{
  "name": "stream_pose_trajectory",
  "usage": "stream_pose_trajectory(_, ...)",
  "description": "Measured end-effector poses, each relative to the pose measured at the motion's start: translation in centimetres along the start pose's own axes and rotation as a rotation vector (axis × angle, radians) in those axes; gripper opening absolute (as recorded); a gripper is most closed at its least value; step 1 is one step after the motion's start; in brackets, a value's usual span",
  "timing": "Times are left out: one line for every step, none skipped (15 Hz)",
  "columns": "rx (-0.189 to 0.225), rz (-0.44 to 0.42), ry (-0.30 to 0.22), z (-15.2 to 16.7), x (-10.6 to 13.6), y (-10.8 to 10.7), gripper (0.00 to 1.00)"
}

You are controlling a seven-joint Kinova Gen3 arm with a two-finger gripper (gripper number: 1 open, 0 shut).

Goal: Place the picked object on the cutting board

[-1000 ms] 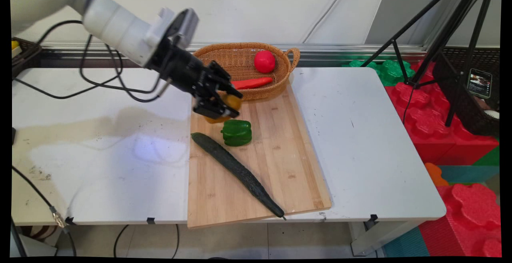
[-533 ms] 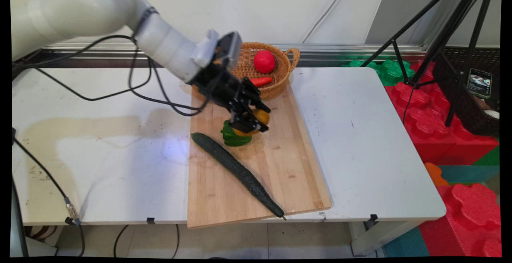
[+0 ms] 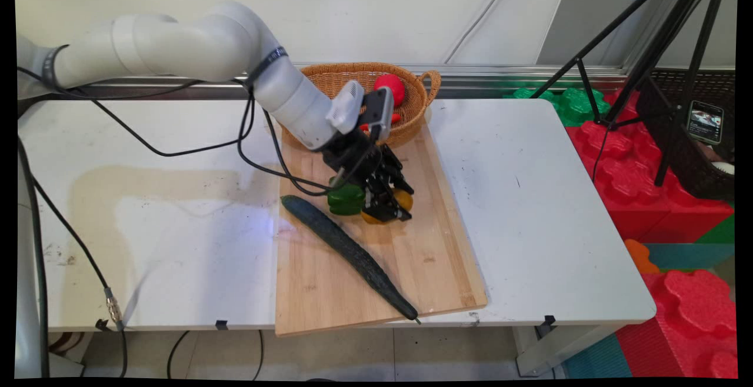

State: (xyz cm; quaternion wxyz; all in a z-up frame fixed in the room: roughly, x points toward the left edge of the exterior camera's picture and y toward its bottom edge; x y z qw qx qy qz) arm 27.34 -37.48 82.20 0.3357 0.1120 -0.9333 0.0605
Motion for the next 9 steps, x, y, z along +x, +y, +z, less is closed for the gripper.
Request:
stream_pose_trajectory(-0.004,-0.003,-0.014,0.7,-0.1,0.0,0.00)
stream_pose_trajectory(-0.009,-0.005,-0.027,1.4,-0.3,0.1,0.00)
stream_pose_trajectory(-0.012,-0.006,-0.036,2.0,-0.3,0.1,0.00)
stream_pose_trajectory(-0.012,-0.005,-0.043,2.5,-0.4,0.2,0.00)
stream_pose_trajectory(-0.011,-0.005,-0.048,2.9,-0.4,0.1,0.00)
stream_pose_trajectory(-0.009,-0.004,-0.051,3.3,-0.3,0.1,1.00)
stream_pose_trajectory(-0.007,-0.003,-0.052,3.5,-0.3,0.0,1.00)
stream_pose_trajectory(-0.003,-0.002,-0.054,3.7,-0.2,0.0,1.00)
stream_pose_trajectory(0.000,-0.001,-0.054,3.8,-0.2,-0.1,1.00)
